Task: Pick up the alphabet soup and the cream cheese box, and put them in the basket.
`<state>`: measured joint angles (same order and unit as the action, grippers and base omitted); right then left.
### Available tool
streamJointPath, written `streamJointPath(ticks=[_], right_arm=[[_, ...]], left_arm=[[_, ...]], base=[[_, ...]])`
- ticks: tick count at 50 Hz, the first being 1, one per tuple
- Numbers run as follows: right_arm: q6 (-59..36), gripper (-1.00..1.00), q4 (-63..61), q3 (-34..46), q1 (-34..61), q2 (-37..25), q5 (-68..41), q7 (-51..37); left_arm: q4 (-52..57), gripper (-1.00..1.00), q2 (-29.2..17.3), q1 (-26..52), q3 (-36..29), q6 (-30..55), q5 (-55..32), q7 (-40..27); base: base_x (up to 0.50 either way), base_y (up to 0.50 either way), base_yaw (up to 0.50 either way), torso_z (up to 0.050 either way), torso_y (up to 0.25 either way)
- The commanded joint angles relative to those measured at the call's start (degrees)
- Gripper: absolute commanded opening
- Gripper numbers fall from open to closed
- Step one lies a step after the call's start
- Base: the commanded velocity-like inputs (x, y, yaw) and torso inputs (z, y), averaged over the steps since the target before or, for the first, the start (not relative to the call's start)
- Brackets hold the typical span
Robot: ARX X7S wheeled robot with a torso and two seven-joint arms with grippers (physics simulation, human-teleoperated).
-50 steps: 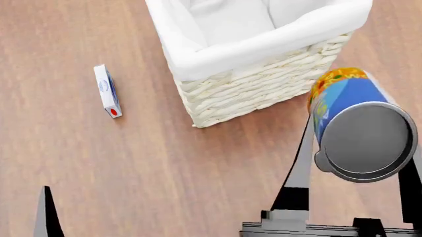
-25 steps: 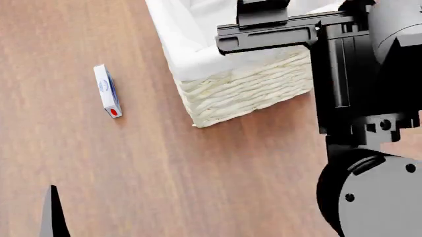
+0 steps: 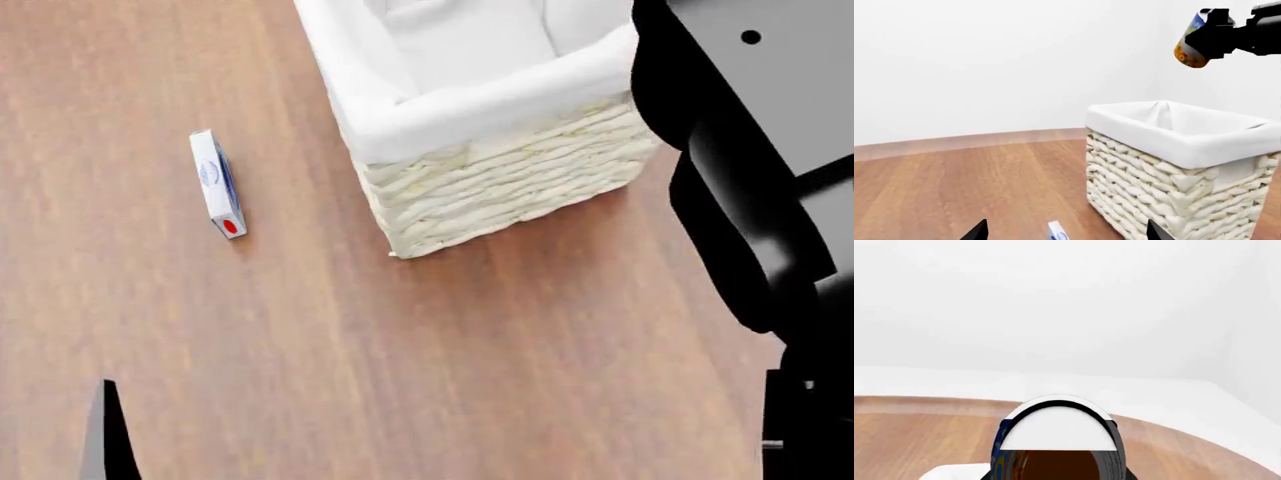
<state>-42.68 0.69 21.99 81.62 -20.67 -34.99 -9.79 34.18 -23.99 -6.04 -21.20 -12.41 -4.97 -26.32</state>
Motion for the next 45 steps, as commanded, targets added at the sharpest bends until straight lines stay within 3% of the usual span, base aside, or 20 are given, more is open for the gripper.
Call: streamJointPath(ticks=[1,22,45], right_arm=[[-6.24,-1.0,4.88,1.33,5.42,0.28,0.19,2.75],[-7.67,-1.0,11.55,5.08,6.87,1.97,1.44,4.56],[-8.2,-1.0,9.02,6.97,5.22,1.9,1.04,5.03]], left_arm=[[-0.03,1.0,-0.09,-0.03,-0.39,-0.31,-0.08,0.03],[-0.91,1.0,-0.24,0.45,-0.43,-0.51,-0.28,-0.21],[-2.02,1.0,-0.63,-0.32,-0.29,-2.14,-0.38,-0.69]], base=[[0.0,0.0,0.0,0.0,0.0],[0.0,0.0,0.0,0.0,0.0],[0.0,0.0,0.0,0.0,0.001]])
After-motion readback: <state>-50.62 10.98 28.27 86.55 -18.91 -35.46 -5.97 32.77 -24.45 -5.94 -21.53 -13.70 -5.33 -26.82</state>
